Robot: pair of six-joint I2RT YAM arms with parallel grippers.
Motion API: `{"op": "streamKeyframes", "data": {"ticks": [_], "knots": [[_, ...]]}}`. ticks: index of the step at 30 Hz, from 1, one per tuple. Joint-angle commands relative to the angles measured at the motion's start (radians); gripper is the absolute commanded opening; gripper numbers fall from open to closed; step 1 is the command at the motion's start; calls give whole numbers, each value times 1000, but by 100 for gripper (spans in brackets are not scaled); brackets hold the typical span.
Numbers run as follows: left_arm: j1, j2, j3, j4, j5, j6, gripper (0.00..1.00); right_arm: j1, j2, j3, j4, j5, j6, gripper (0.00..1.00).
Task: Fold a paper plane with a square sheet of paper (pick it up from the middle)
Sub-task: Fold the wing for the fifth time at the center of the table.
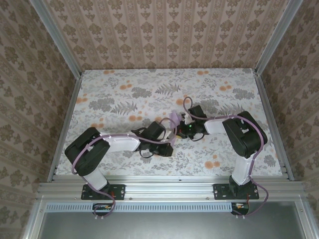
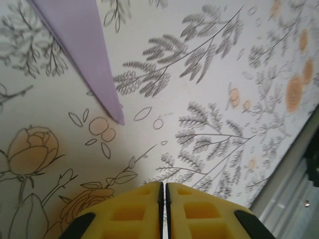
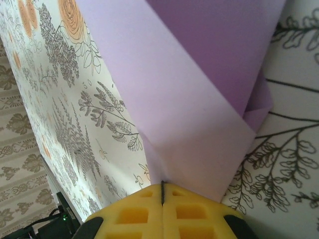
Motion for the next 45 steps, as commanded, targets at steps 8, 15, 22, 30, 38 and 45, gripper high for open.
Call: {"op": "streamKeyframes", "data": {"ticks": [8,15,22,30,38,45], "knots": [[146,10,113,69,26,-38,14,-10,28,-57,-39,101,-7,3],[205,126,198,117,42,-35,13,-3,27,-56,-24,92,-3,2],[229,225,255,156,83,-45,14,0,23,-59,-23,89,-5,1],[230,299,303,151,114,-51,14,6,22,-54,-31,89,-12,1],[232,340,341,74,77,-21,14,10,21,-48,-41,90,-17,0],[240,380,395,18,15,-7,14,14,13,-51,-61,98,-28,0]]}}
